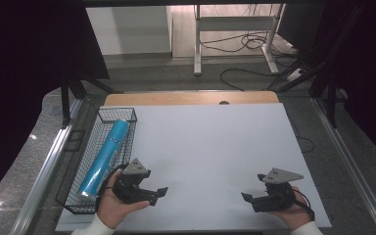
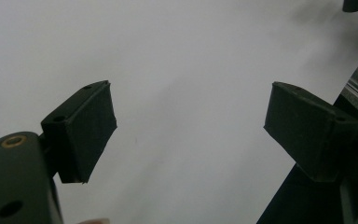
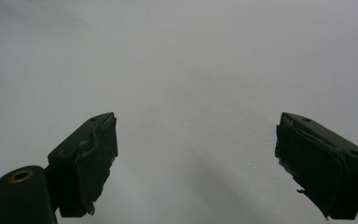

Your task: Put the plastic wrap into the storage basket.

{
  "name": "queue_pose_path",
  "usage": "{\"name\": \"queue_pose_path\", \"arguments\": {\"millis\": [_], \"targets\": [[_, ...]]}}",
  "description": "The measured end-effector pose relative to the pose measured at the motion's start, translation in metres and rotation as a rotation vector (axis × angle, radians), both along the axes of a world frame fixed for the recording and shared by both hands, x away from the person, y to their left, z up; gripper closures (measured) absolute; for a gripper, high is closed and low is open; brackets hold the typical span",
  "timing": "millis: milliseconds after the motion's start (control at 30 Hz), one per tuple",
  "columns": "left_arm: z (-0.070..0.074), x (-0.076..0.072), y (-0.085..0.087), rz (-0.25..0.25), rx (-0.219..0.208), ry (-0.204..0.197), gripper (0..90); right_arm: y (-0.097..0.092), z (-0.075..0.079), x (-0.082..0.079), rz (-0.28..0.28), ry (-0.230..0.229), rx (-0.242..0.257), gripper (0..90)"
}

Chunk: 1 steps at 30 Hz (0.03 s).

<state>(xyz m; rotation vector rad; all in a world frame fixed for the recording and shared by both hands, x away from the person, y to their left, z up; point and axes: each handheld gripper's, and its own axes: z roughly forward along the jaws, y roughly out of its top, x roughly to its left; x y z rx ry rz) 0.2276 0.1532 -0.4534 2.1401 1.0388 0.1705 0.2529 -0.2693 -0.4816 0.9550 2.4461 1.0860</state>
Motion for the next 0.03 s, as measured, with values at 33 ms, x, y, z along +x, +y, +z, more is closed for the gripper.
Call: {"name": "queue_pose_path", "arguments": {"millis": [33], "targets": [[0.0000, 0.0000, 0.0000, 0.000, 0.000, 0.000, 16.0, 0.0002, 0.0002, -0.0004, 0.002, -0.004, 0.006, 13.6]]}}
